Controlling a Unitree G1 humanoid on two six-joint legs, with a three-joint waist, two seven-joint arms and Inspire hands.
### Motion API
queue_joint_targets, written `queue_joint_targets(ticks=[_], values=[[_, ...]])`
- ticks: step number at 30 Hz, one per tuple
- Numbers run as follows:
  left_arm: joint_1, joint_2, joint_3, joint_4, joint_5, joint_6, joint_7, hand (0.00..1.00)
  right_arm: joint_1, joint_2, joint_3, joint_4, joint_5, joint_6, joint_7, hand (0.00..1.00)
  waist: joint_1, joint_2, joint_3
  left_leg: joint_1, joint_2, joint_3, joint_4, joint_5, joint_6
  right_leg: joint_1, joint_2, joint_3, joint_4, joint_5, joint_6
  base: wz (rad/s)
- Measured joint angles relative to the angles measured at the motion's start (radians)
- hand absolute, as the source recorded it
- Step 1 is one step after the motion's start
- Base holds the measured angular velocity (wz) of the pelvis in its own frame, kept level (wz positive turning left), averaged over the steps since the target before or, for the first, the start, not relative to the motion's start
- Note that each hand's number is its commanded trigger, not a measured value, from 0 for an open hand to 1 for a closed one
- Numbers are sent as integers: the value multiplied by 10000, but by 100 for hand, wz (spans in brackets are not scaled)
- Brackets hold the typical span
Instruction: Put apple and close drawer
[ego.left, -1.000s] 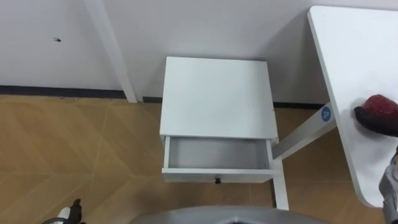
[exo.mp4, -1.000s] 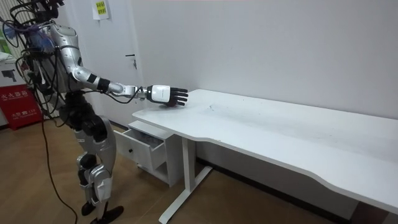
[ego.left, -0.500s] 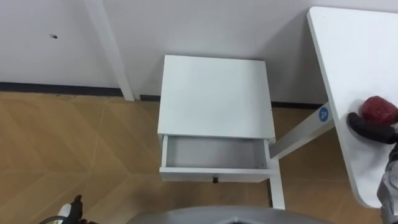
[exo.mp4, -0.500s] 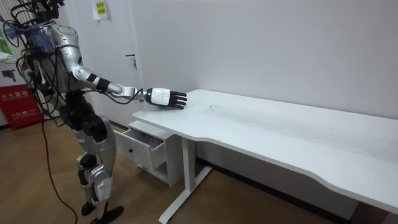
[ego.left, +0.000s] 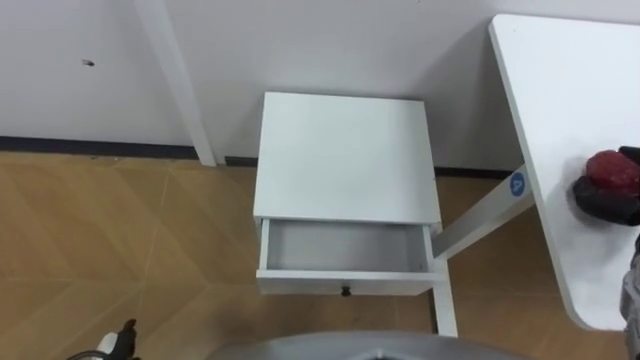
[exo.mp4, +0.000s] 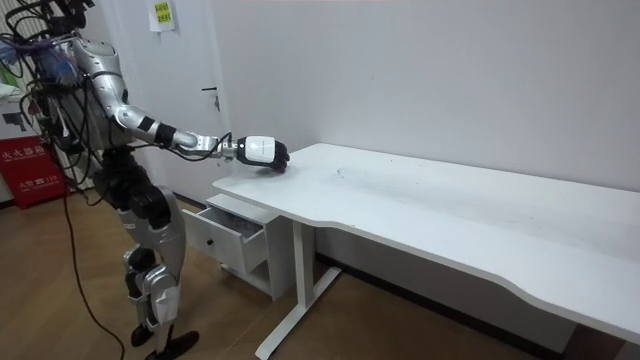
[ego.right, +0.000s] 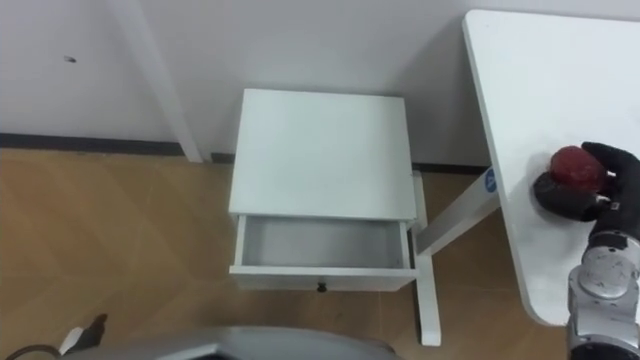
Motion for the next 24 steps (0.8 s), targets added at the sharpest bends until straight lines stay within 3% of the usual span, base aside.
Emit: queue_joint_targets(ticks=[8,15,19,22,24], values=[[-20,-12,-9,65,-60,9,-139,0,-134,21,528,-20,-80,-30,44,100,68,-17,42,-7,-16,-59,4,0,0,29,36,-138,-7,0,0,0],[-117,-10,-228,100,5,36,-322,0,-256,242,1498,-1275,-1502,14,380,100,220,-34,157,-56,-15,-89,-58,1,-1,-38,15,-263,-19,1,1,0],[-461,-5,-707,102,15,87,-336,0,-207,545,2775,-1870,-2052,230,782,100,506,-57,157,-207,-20,-133,13,3,-4,-156,-14,-229,-18,6,5,4],[-693,-3,-1070,183,113,94,-337,0,-144,794,3864,-2403,-2687,352,1171,100,762,53,225,-243,-32,-182,16,6,-6,-182,-8,-210,-35,6,5,5],[-801,-21,-1124,183,222,195,-322,0,-145,938,4445,-2676,-2943,360,1379,100,868,106,197,-272,-26,-204,15,6,-6,-189,-7,-255,-42,6,5,5]])
